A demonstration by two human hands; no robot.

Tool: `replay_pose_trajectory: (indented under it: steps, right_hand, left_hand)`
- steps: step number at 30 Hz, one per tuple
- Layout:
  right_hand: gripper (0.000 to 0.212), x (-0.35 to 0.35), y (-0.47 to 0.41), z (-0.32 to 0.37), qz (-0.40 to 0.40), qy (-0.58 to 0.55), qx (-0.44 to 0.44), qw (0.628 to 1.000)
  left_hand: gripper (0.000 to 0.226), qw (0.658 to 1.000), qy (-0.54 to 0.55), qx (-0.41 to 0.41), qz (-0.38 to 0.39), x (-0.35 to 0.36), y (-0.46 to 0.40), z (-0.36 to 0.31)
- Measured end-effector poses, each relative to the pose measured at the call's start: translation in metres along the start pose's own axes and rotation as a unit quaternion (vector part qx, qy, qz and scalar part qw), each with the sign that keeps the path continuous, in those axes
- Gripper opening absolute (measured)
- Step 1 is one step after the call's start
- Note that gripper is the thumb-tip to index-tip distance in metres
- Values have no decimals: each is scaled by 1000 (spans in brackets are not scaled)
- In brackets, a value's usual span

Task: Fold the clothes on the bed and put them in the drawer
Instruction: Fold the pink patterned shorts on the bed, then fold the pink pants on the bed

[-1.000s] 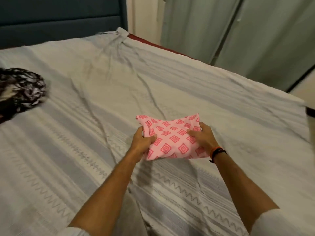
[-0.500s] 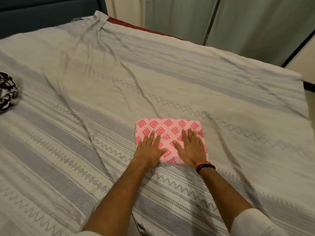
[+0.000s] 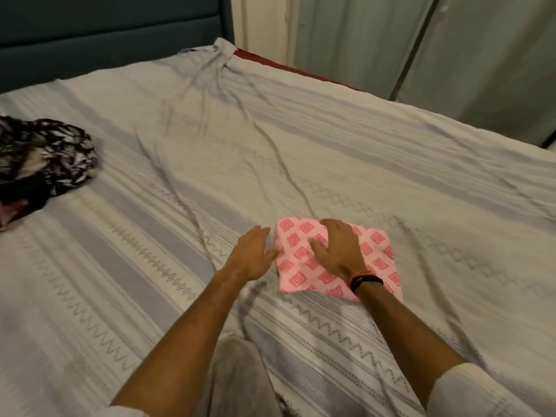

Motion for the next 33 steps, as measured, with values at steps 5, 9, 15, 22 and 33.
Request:
replay_pose_trajectory:
  steps: [5, 9, 15, 22, 33]
  right_hand:
    - [50, 4, -30, 133, 35, -45, -104, 993]
    - [49, 18, -39, 235, 70, -37, -183, 980]
    - [46, 50, -35, 410, 101, -37, -291, 951]
    - [43, 103, -45, 576, 121, -17, -364, 923]
    - [55, 173, -89, 720, 200, -79, -354, 910]
  left_hand:
    - [70, 995, -3, -59, -84, -101, 44, 55]
    - [67, 982, 15, -118, -146, -177, 82, 113]
    - [58, 938, 53, -220, -264, -292, 164, 233]
    - [57, 899, 25, -295, -322, -377, 236, 360]
    - [60, 866, 2, -334, -371, -439, 282, 490]
Point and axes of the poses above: each hand's wrist, its own y-axis away from the middle knuckle, its own x-axis out of the palm, z = x × y, the point moved 8 cm from there along -y, towards the middle knuckle, and after that the axes turned 15 degrees about y, right-handed, at the moved point
